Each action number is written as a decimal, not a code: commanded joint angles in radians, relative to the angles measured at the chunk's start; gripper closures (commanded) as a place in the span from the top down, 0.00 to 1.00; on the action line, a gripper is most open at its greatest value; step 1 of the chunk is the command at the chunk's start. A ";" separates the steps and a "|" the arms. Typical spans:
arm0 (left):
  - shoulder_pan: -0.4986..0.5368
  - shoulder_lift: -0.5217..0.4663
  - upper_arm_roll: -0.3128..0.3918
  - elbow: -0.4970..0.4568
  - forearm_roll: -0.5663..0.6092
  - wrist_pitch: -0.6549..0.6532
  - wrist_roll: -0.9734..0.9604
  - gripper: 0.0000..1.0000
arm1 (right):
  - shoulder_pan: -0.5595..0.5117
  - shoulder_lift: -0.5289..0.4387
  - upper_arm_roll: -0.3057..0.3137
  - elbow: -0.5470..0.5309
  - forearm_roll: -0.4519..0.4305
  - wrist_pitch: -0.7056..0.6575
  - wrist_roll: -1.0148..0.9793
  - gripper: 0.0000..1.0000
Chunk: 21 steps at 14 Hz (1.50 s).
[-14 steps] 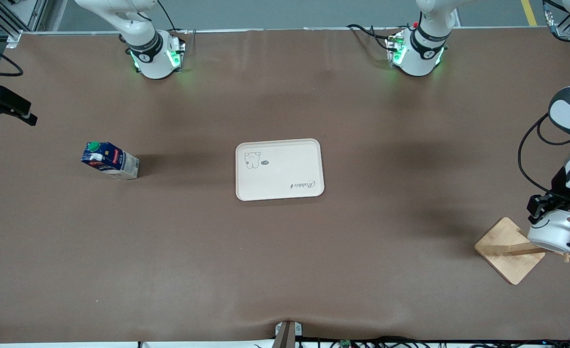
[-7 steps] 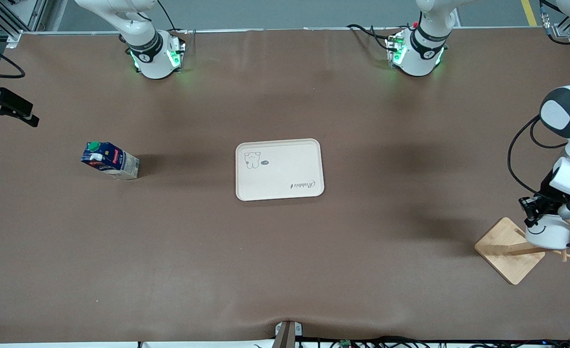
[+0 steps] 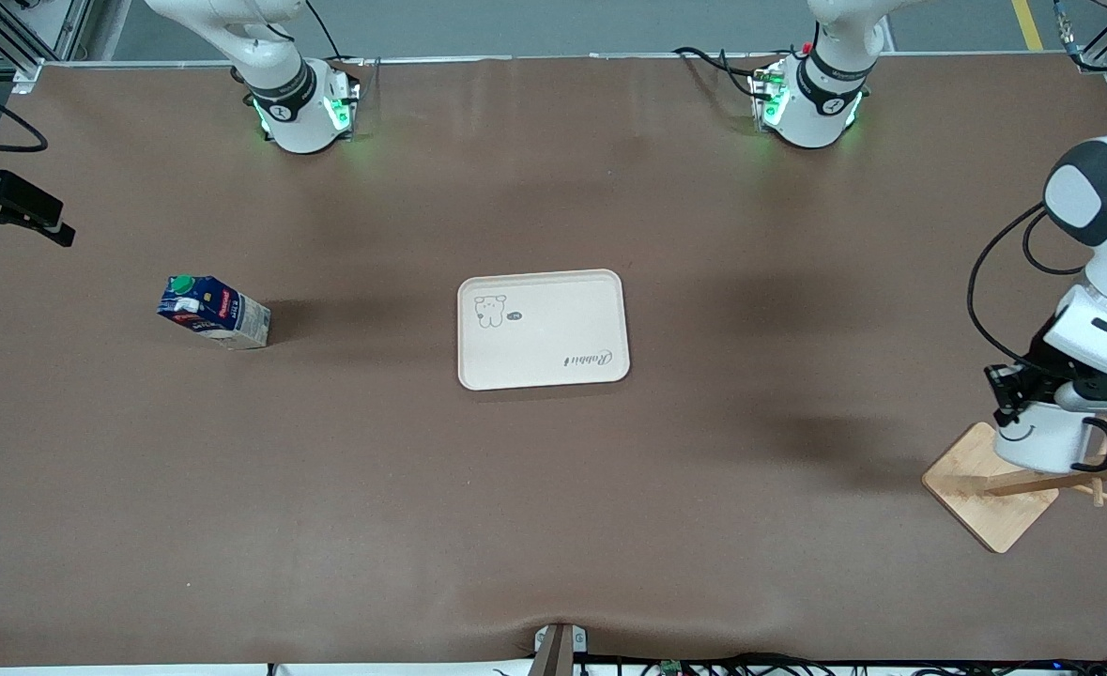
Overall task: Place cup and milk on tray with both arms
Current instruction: 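Carry the mug to the tray while the right gripper reaches the milk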
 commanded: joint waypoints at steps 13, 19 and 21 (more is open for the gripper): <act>-0.295 0.158 -0.201 0.208 0.016 -0.449 -0.771 0.00 | 0.000 0.082 0.005 0.002 0.002 0.033 0.002 1.00; -0.580 0.454 -0.193 0.444 0.016 -0.503 -1.145 0.00 | -0.004 0.130 0.005 -0.053 -0.007 0.042 -0.002 1.00; -0.668 0.536 -0.168 0.501 0.015 -0.503 -1.229 0.00 | -0.005 0.142 0.005 -0.062 -0.007 0.045 -0.002 1.00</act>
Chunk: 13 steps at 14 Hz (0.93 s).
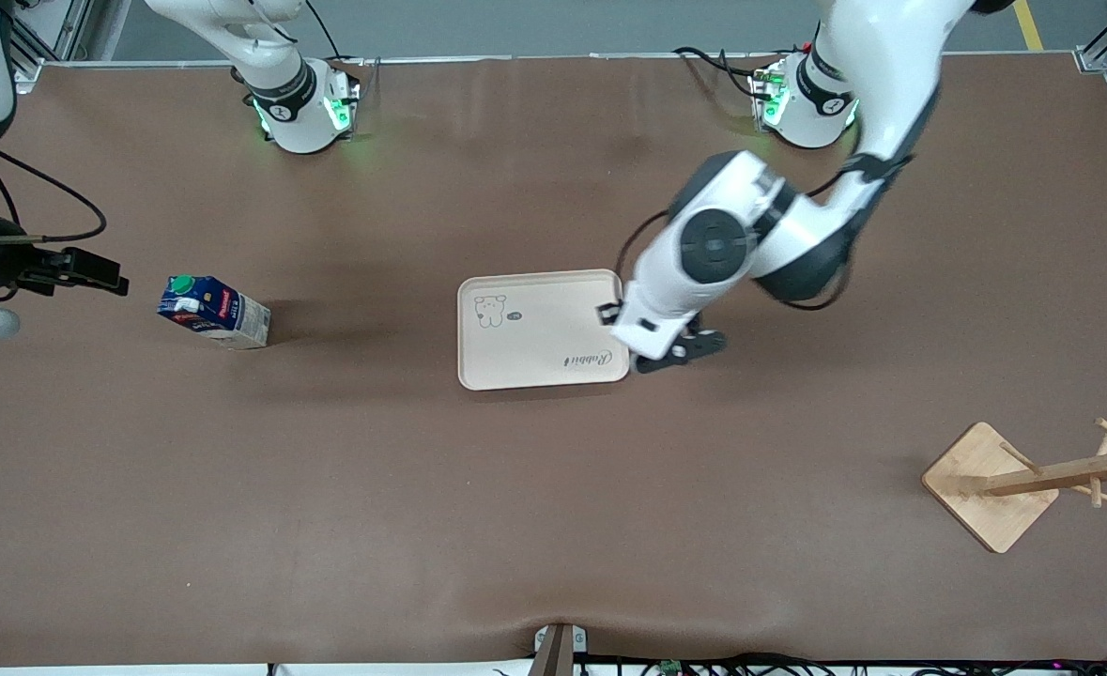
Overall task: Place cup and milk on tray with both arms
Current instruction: 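Carry the mug to the tray while the right gripper reaches the milk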
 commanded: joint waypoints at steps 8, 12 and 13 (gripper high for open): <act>-0.214 0.218 0.097 0.123 0.004 -0.035 -0.081 0.00 | -0.002 0.084 0.003 -0.050 -0.004 0.076 0.003 1.00; -0.214 0.249 0.097 0.123 0.001 -0.029 -0.077 0.00 | 0.001 0.079 0.003 -0.093 -0.004 0.121 0.005 1.00; -0.212 0.256 0.097 0.122 0.000 -0.029 -0.074 0.00 | 0.001 0.079 0.003 -0.108 -0.004 0.138 0.005 1.00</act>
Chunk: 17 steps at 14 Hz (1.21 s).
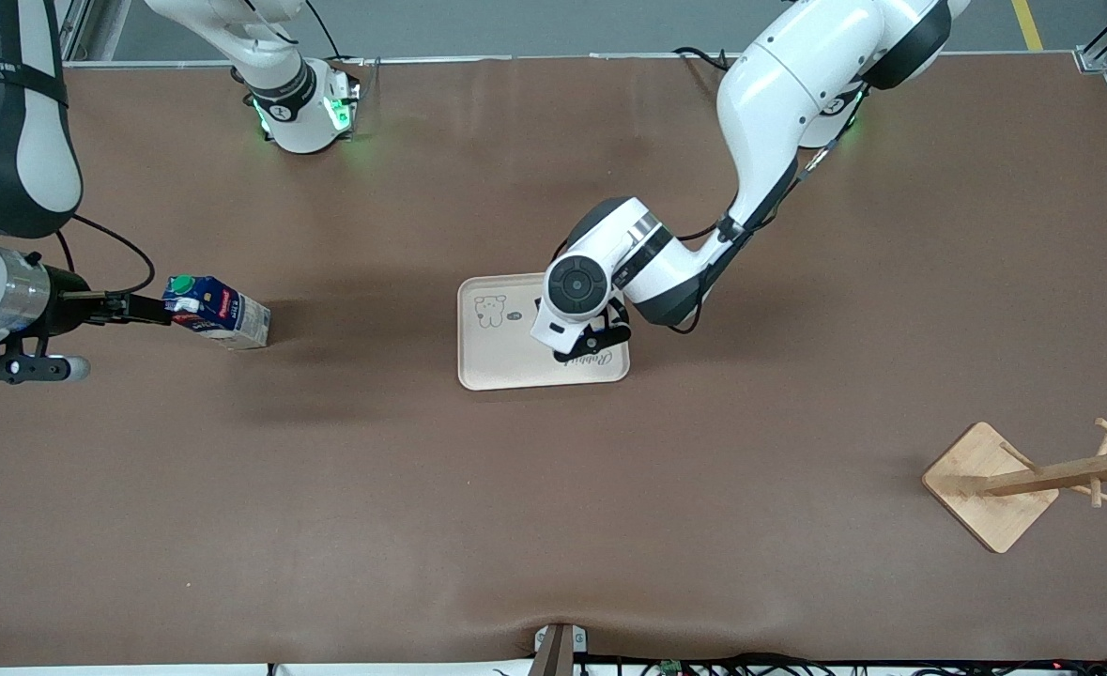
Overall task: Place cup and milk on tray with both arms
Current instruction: 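Carry the mug to the tray while the right gripper reaches the milk, then release the mug on the tray while the right gripper grasps the milk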
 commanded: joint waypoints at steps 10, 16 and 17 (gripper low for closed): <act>0.078 -0.030 0.010 0.038 -0.056 -0.025 0.080 1.00 | 0.013 -0.021 0.003 -0.231 -0.134 0.245 0.000 1.00; 0.325 -0.234 0.010 0.052 0.010 -0.139 0.290 1.00 | 0.011 -0.065 0.004 -0.314 -0.151 0.184 0.009 1.00; 0.367 -0.273 0.010 0.052 0.030 -0.166 0.345 1.00 | 0.013 -0.080 0.006 -0.325 -0.151 0.170 0.011 1.00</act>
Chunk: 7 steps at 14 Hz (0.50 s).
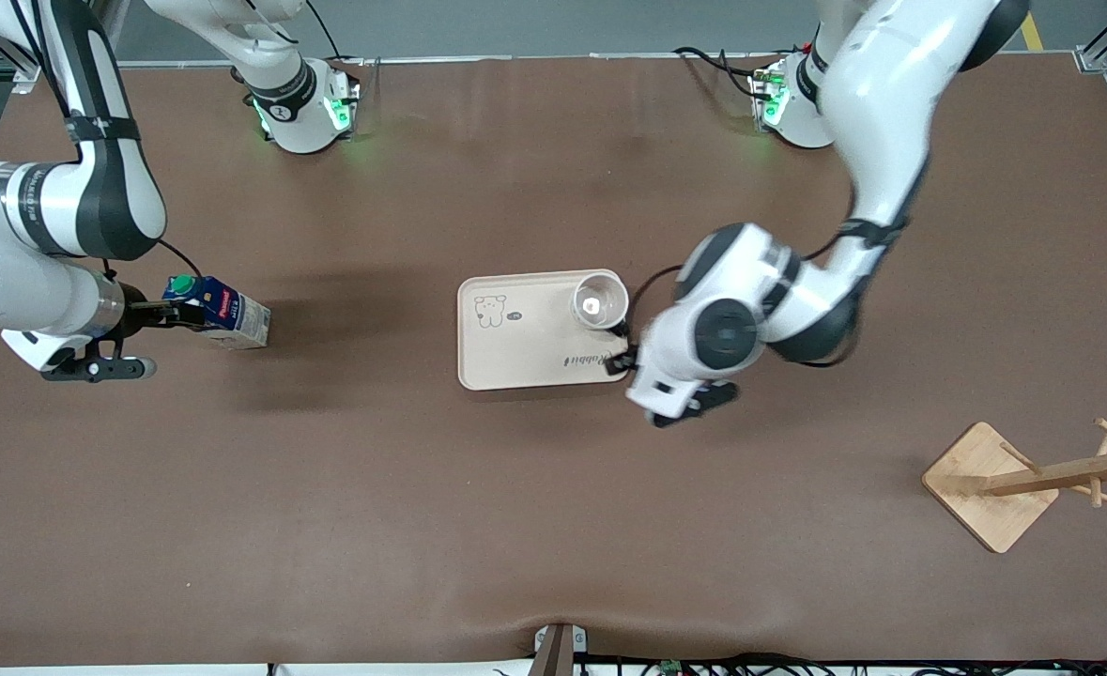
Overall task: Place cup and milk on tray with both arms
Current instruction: 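Release the mug on the tray while the right gripper grasps the milk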
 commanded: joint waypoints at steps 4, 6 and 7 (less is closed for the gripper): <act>0.217 -0.223 -0.003 -0.032 0.171 -0.120 0.283 1.00 | 0.003 -0.103 0.003 -0.110 -0.023 -0.020 0.012 1.00; 0.263 -0.287 -0.003 -0.033 0.200 -0.132 0.315 1.00 | -0.001 -0.107 0.003 -0.128 -0.023 -0.013 0.012 1.00; 0.288 -0.313 -0.005 -0.032 0.200 -0.152 0.323 1.00 | -0.004 -0.109 0.003 -0.140 -0.023 -0.008 0.012 1.00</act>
